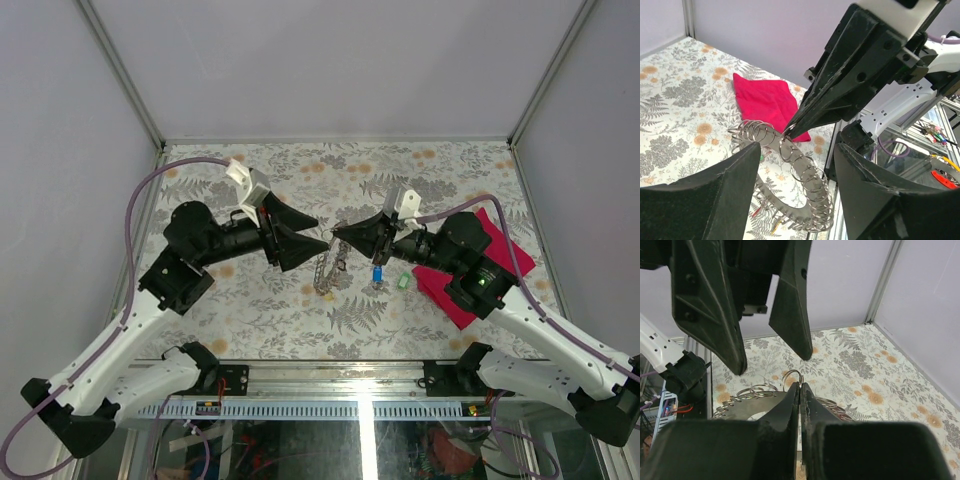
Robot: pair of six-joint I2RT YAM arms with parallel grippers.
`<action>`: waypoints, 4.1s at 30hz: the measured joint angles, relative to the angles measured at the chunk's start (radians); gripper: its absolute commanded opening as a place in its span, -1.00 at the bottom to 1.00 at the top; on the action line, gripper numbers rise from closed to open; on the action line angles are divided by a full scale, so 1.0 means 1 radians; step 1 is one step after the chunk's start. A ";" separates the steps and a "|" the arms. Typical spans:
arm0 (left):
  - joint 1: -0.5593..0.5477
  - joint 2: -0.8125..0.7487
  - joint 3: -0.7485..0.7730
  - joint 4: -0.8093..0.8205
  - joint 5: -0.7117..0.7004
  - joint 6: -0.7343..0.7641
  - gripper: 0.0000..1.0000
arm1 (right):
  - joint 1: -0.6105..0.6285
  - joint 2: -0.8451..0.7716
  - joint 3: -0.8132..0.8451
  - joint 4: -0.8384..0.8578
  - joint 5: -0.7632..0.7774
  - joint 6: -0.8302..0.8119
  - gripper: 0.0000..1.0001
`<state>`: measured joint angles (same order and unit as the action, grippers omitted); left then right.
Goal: Put the keys on the keyring
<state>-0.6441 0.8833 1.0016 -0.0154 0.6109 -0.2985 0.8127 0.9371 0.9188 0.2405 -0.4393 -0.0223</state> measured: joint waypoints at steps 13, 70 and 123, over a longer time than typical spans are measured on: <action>-0.002 0.061 -0.004 0.000 0.048 -0.017 -0.45 | 0.000 0.000 0.000 0.031 -0.023 0.031 -1.00; -0.002 0.040 0.007 0.069 0.151 -0.067 -0.21 | 0.000 0.005 0.000 0.042 0.012 0.084 -1.00; -0.003 0.068 0.040 0.000 0.080 -0.035 -0.23 | 0.000 0.005 0.000 0.050 0.026 0.102 -1.00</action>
<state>-0.6476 0.9508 1.0412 -0.0151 0.6910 -0.3336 0.8127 0.9424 0.9184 0.2905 -0.4137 0.0799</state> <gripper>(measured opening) 0.429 0.011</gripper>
